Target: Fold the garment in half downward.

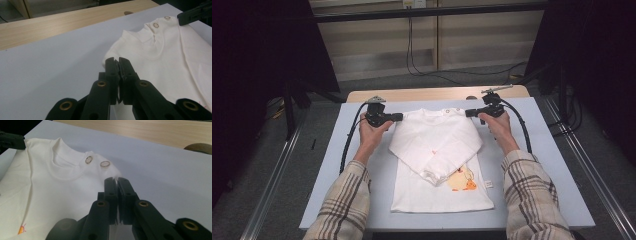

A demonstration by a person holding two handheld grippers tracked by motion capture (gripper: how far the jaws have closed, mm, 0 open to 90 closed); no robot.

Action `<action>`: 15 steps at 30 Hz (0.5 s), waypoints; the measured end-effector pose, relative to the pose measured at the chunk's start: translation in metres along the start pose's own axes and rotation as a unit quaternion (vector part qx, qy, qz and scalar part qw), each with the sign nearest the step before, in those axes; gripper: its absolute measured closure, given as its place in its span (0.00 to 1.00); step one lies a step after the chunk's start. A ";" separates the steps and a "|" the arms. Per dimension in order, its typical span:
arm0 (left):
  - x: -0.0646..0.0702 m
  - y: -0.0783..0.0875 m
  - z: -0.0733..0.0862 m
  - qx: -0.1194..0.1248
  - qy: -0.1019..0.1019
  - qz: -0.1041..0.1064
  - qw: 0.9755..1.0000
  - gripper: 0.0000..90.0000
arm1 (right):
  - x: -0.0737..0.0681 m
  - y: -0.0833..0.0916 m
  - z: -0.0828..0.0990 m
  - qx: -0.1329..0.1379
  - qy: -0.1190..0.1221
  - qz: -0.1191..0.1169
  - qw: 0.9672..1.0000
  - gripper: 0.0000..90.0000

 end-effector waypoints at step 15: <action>0.011 0.026 -0.014 0.026 -0.018 0.008 0.999 0.97 | -0.017 0.023 -0.006 0.029 0.011 -0.011 0.999 0.96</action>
Point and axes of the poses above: each handheld gripper's, and its own axes: y roughly backward along the jaws, z roughly out of its underside, x roughly to its right, the point moved 10 cm from there along -y, roughly forward along the jaws, and after that the axes turned 10 degrees about -z, right-handed, at the moved point
